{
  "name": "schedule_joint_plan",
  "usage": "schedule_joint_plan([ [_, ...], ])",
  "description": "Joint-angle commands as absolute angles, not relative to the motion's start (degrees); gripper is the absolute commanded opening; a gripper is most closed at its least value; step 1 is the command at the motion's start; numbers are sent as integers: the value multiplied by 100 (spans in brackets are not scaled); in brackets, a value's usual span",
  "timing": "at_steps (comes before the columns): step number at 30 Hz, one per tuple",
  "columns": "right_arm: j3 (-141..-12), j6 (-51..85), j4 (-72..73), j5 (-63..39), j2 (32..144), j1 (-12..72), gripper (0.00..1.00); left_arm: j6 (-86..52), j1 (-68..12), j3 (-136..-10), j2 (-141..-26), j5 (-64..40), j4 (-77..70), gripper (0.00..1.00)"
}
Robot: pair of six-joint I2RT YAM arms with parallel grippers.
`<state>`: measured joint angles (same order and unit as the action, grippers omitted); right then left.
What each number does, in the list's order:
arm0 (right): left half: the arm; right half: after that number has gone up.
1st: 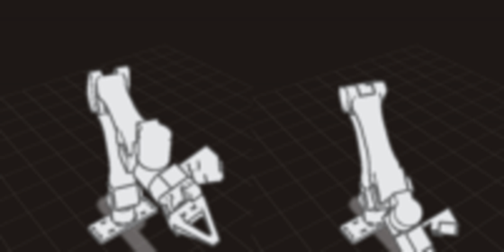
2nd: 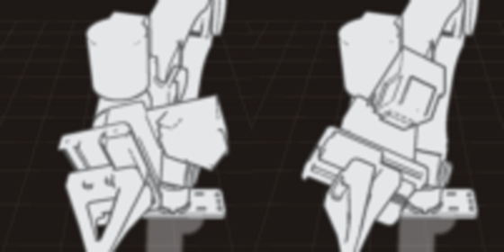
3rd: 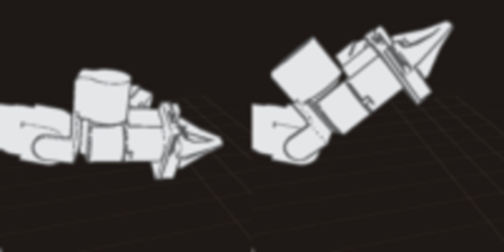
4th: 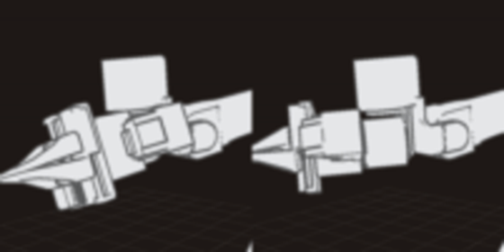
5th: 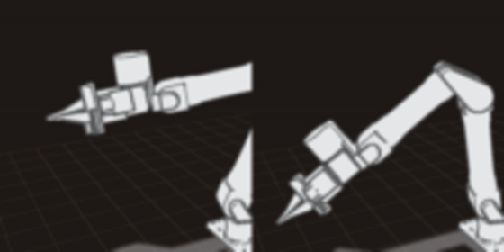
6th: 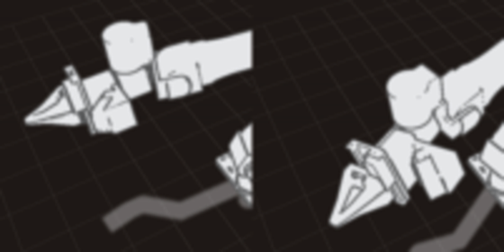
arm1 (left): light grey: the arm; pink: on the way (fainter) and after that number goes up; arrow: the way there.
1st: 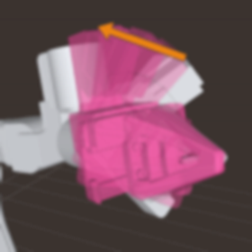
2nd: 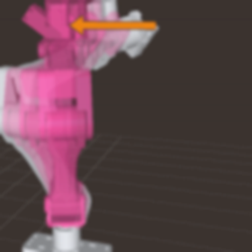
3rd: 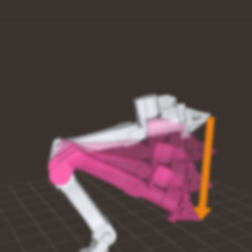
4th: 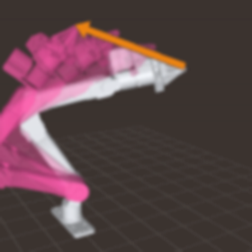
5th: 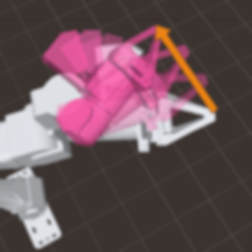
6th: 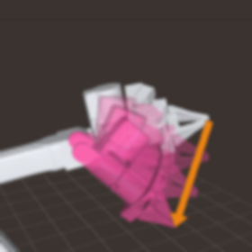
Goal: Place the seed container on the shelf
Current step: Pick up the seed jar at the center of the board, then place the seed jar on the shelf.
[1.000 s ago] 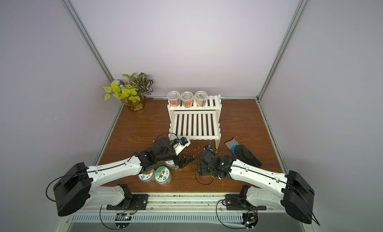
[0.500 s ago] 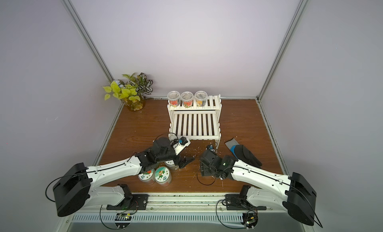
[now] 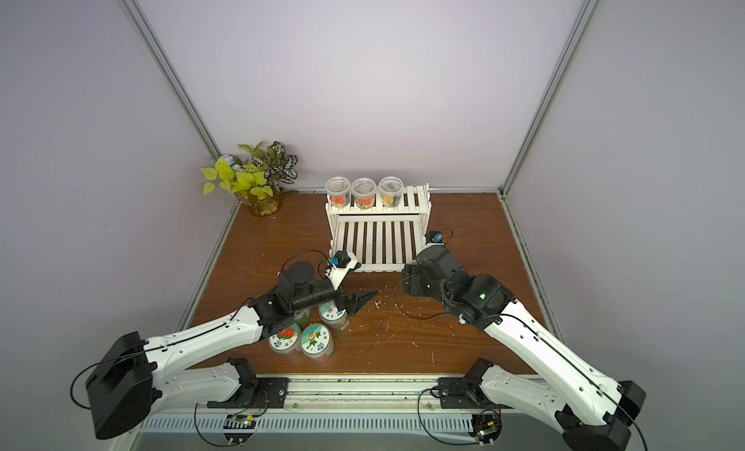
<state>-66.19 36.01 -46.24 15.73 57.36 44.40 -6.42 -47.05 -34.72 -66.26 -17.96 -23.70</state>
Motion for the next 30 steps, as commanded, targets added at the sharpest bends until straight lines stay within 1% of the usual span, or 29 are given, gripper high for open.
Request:
schedule_joint_plan([
  [1, -7269, 2950, -4921, 1508, 5931, 4224, 75, -883, -4648, -3608, -6500, -1881, -2831, 100],
  [10, -8733, 2196, -5458, 1275, 6410, 3523, 77, -1292, -4643, -3611, -6655, -2098, -3655, 99],
  [15, -9360, 1878, -5510, 831, 6715, 3132, 77, -1437, -4643, -3811, -6848, -2096, -3807, 100],
  [23, -9974, 1490, -5506, 318, 7165, 2686, 77, -1438, -4732, -4067, -7068, -1855, -3632, 100],
  [30, -10235, 1280, -5467, 25, 7438, 2388, 77, -1369, -4887, -4161, -7229, -1434, -3594, 100],
])
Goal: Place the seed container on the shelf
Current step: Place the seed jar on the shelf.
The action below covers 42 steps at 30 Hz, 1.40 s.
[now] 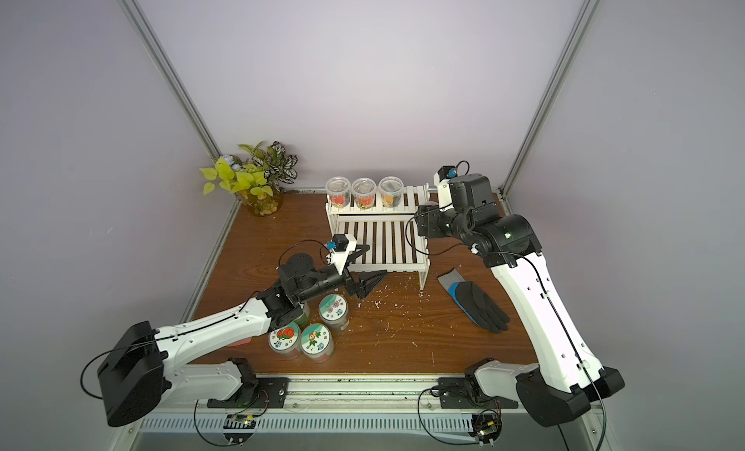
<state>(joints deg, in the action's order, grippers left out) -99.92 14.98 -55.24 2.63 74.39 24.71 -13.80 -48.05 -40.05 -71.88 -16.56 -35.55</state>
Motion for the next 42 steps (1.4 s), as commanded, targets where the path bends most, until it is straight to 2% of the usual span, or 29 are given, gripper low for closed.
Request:
schedule_joint_plan([
  [1, -10268, 1259, -5467, -11, 7469, 2341, 77, -1357, -4896, -4179, -7244, -1376, -3595, 100],
  [15, -10471, 917, -5460, -551, 7752, 1826, 77, -1318, -4984, -4191, -7352, -978, -3927, 100],
  [32, -10234, 781, -5096, -1037, 7770, 1495, 78, -1597, -5020, -3529, -7758, -770, -5470, 100],
  [42, -10198, 756, -4985, -1237, 7765, 1446, 77, -1330, -5021, -3855, -7950, -470, -5255, 100],
])
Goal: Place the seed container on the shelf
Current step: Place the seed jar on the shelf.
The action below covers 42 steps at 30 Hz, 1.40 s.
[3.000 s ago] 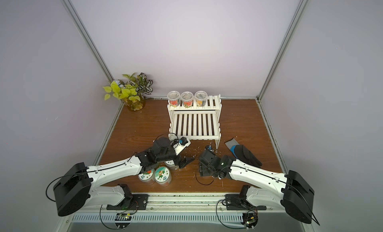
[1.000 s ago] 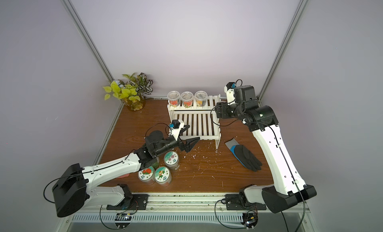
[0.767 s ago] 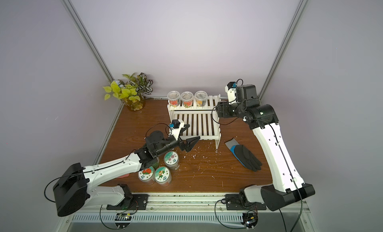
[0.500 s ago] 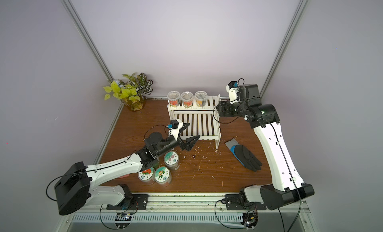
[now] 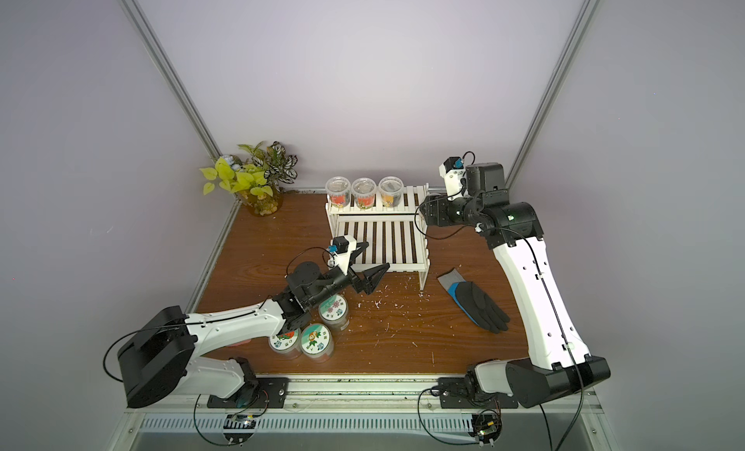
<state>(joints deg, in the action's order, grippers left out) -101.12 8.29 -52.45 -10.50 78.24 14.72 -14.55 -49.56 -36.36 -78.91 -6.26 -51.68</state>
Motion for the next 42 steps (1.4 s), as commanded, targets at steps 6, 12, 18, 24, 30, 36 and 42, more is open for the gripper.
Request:
schedule_joint_plan([
  [6, -10117, 747, -4994, -1271, 7771, 1446, 77, -1324, -5018, -4015, -7980, -462, -5008, 100],
  [12, -10149, 754, -5028, -1273, 7805, 1440, 77, -1391, -5019, -4448, -8097, -474, -4358, 100],
  [18, -10275, 769, -5177, -1060, 7898, 1443, 77, -1542, -5026, -4419, -8088, -539, -4422, 100],
  [24, -10525, 773, -5425, -977, 8113, 1447, 76, -1347, -5025, -4456, -7944, -313, -4212, 100],
  [30, -10977, 818, -5628, -998, 8286, 1442, 75, -1226, -5024, -4500, -7849, -138, -4110, 100],
  [36, -11960, 661, -6190, -916, 8878, 1458, 75, -1229, -5019, -4649, -7916, -112, -4024, 100],
  [42, -12633, 744, -6342, -1017, 9322, 1478, 75, -1373, -5019, -4820, -8065, -44, -4029, 100],
])
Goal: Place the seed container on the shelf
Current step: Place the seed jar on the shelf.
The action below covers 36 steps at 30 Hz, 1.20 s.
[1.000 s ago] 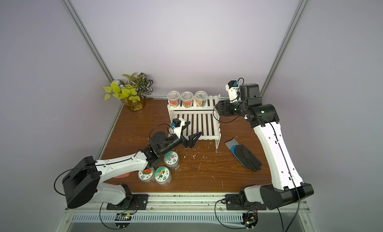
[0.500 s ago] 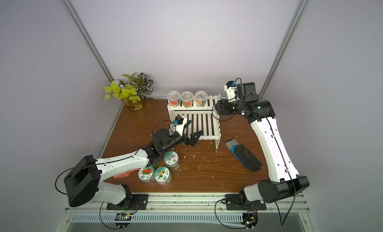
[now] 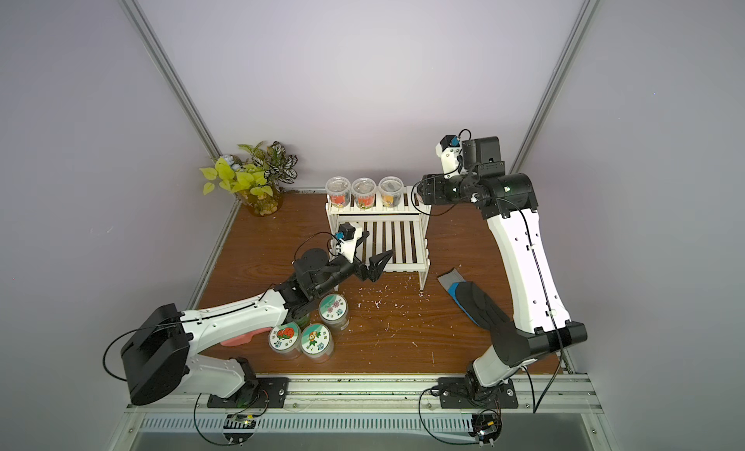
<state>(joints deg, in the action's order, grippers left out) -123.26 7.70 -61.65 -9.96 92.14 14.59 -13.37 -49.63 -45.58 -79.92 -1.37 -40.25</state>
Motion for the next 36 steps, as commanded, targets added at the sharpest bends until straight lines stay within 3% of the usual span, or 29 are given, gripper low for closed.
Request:
schedule_joint_plan([
  [1, -12702, 754, -6369, -1009, 9385, 1486, 74, -1368, -5023, -4862, -8100, -64, -4001, 100],
  [36, -13368, 783, -6539, -1045, 10361, 1659, 77, -1329, -5023, -4864, -8191, 90, -4209, 100],
])
